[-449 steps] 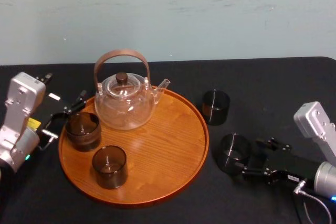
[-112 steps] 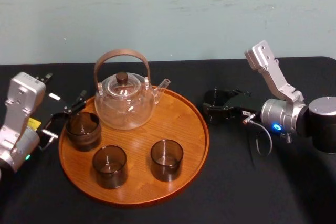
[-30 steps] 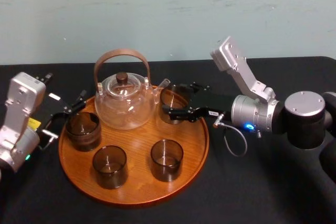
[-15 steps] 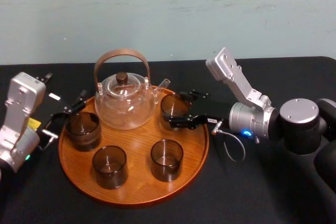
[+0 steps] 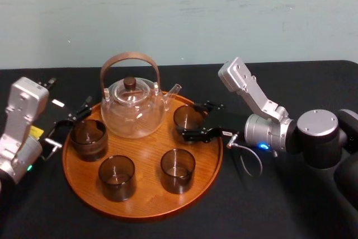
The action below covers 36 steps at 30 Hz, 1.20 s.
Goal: Pick up the glass from the table and place it on the tray.
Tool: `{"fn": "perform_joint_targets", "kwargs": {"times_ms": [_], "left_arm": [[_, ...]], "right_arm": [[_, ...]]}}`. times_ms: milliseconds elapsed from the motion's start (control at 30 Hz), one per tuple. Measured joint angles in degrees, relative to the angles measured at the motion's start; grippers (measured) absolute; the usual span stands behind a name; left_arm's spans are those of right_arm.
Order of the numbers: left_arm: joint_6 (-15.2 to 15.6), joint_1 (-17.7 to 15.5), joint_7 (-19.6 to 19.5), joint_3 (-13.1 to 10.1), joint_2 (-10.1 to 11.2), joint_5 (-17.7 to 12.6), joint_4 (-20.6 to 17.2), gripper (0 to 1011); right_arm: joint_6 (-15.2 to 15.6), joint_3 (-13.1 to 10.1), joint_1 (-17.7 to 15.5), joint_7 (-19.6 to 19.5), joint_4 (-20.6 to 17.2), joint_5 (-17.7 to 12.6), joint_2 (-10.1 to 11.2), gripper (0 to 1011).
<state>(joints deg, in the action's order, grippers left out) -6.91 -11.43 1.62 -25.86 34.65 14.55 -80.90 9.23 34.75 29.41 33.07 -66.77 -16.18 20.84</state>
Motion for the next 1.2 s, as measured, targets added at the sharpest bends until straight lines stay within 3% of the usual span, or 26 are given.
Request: {"fn": "perform_joint_targets", "kwargs": {"times_ms": [567,800,1200], "left_arm": [[0.0,0.0,0.0,0.0,0.0,0.0,0.0,1001],[0.0,0.0,0.0,0.0,0.0,0.0,0.0,1001],[0.0,0.0,0.0,0.0,0.0,0.0,0.0,1002]], "right_arm": [[0.3,-0.1,-0.3,-0.1,-0.3,1.0,0.0,900],[0.3,-0.1,-0.3,-0.1,-0.3,0.8,0.0,1002],[0.3,-0.1,-0.3,0.0,-0.3,0.7,0.0,1002]]}}
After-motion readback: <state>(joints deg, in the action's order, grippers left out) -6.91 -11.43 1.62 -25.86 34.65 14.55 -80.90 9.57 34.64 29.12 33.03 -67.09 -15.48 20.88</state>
